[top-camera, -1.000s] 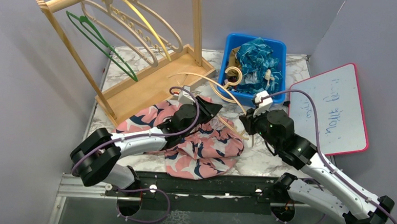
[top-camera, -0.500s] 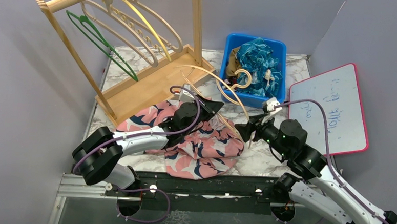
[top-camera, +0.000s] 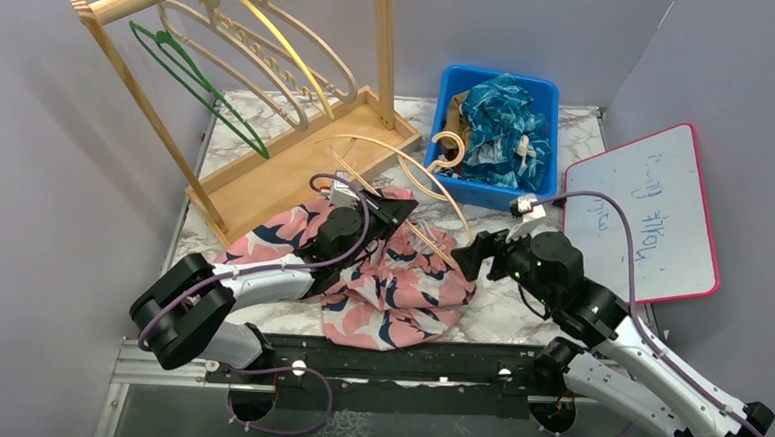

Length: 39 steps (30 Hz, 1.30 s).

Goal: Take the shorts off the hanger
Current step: Place the hanger on the clothes rod.

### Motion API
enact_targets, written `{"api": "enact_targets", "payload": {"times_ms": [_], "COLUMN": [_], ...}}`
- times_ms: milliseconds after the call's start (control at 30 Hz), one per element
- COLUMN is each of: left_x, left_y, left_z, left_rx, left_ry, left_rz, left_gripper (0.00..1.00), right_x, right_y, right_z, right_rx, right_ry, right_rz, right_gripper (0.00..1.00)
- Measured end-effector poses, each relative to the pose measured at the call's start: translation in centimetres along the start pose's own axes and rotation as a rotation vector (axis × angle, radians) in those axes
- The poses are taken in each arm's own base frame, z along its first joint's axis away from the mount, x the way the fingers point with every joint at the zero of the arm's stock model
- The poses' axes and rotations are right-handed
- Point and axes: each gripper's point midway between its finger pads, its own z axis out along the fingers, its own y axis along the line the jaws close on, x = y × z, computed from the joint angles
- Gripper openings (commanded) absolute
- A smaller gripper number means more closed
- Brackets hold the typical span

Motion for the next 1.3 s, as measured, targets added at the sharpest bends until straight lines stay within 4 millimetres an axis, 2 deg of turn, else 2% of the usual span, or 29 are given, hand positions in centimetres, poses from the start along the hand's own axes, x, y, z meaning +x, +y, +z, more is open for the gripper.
{"api": "enact_targets", "payload": {"times_ms": [133,267,367,600,667,767,833,900,933,967,1000,1033,1133,1300], "left_x": [-0.8,-1.5,-1.7,-1.9,-1.9,-1.9,-1.7,-1.4,-1.3,-1.3,-1.2,-1.2,-1.1,-1.0], "left_y": [-1.7,-2.7,-2.6,-2.4,-2.3,-2.2,-2.2,-2.2,-2.2,-2.2,-2.3,-2.3,-1.9,-1.4], "left_z": [-0.8,-1.5,-1.7,-2.0,-2.0,-2.0,-2.0,-2.0,-2.0,-2.0,-1.9,-1.9,-1.7,-1.6], "left_rx": [0.071,0.118,0.128,0.157,0.166,0.180,0.189,0.203,0.209,0.213,0.219,0.225,0.220,0.202], "left_ry": [-0.015,-0.026,-0.028,-0.023,-0.019,-0.009,0.001,0.014,0.020,0.024,0.027,0.031,0.037,0.042], "left_rz": [-0.023,-0.038,-0.045,-0.090,-0.107,-0.142,-0.158,-0.174,-0.180,-0.185,-0.189,-0.191,-0.188,-0.169], "left_gripper": [0.00,0.00,0.00,0.00,0.00,0.00,0.00,0.00,0.04,0.12,0.27,0.36,0.53,0.77], "right_x": [2.0,3.1,3.0,2.5,2.0,1.7,1.6,1.5,1.4,1.3,1.2,1.2,0.8,-1.2], "right_y": [0.9,0.7,1.3,4.4,4.9,5.1,5.1,5.2,5.2,5.2,5.2,5.1,4.7,4.3], "right_z": [0.8,1.8,2.1,0.7,0.2,-0.3,-0.5,-0.8,-0.9,-1.0,-1.0,-1.0,-0.8,-0.1], "right_rx": [-0.060,-0.106,-0.203,-0.433,-0.465,-0.480,-0.484,-0.490,-0.492,-0.493,-0.491,-0.483,-0.446,-0.392], "right_ry": [0.081,0.155,0.167,0.124,0.094,0.066,0.053,0.038,0.032,0.027,0.023,0.024,0.030,0.019], "right_rz": [0.019,0.057,0.099,0.109,0.103,0.097,0.100,0.098,0.098,0.097,0.097,0.099,0.104,0.074], "right_gripper": [0.91,0.72,0.57,0.32,0.30,0.21,0.10,0.05,0.03,0.02,0.02,0.02,0.02,0.02]}}
